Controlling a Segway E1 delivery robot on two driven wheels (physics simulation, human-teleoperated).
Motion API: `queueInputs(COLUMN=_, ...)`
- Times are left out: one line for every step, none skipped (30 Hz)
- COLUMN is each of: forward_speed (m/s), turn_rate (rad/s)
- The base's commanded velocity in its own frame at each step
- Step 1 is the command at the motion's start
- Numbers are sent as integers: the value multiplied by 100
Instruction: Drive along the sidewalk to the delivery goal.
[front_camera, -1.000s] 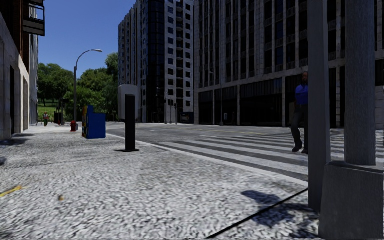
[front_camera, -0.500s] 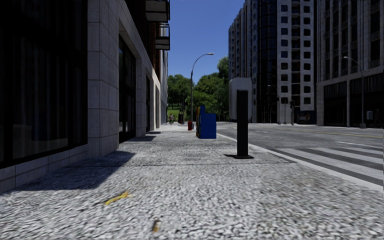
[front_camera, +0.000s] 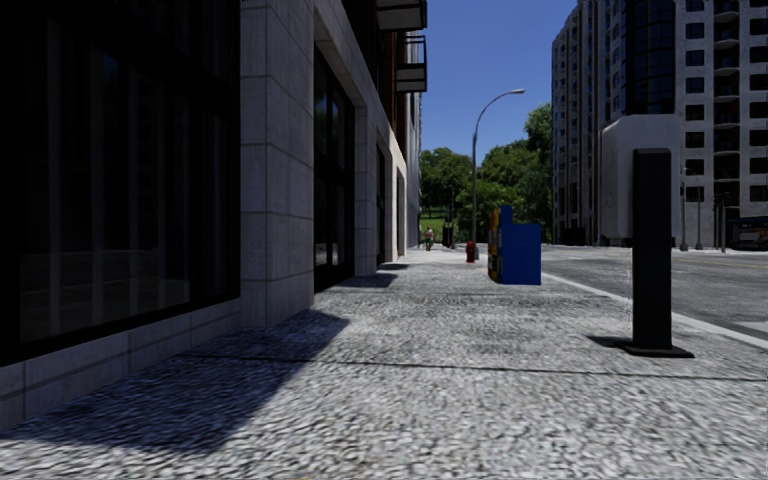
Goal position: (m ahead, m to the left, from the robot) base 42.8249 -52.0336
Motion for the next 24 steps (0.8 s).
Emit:
queueInputs(forward_speed=200, turn_rate=0)
queueInputs(forward_speed=200, turn_rate=0)
queueInputs(forward_speed=200, turn_rate=-65)
queueInputs(forward_speed=200, turn_rate=-120)
queueInputs(forward_speed=200, turn_rate=-120)
queueInputs(forward_speed=200, turn_rate=-120)
queueInputs(forward_speed=200, turn_rate=-120)
queueInputs(forward_speed=200, turn_rate=-120)
queueInputs(forward_speed=200, turn_rate=-81)
queueInputs(forward_speed=200, turn_rate=0)
queueInputs(forward_speed=200, turn_rate=0)
queueInputs(forward_speed=200, turn_rate=0)
queueInputs(forward_speed=200, turn_rate=0)
queueInputs(forward_speed=200, turn_rate=0)
queueInputs(forward_speed=200, turn_rate=0)
queueInputs(forward_speed=200, turn_rate=0)
queueInputs(forward_speed=200, turn_rate=0)
queueInputs(forward_speed=200, turn_rate=0)
queueInputs(forward_speed=200, turn_rate=0)
queueInputs(forward_speed=200, turn_rate=0)
queueInputs(forward_speed=200, turn_rate=0)
queueInputs(forward_speed=200, turn_rate=0)
queueInputs(forward_speed=200, turn_rate=0)
queueInputs(forward_speed=200, turn_rate=0)
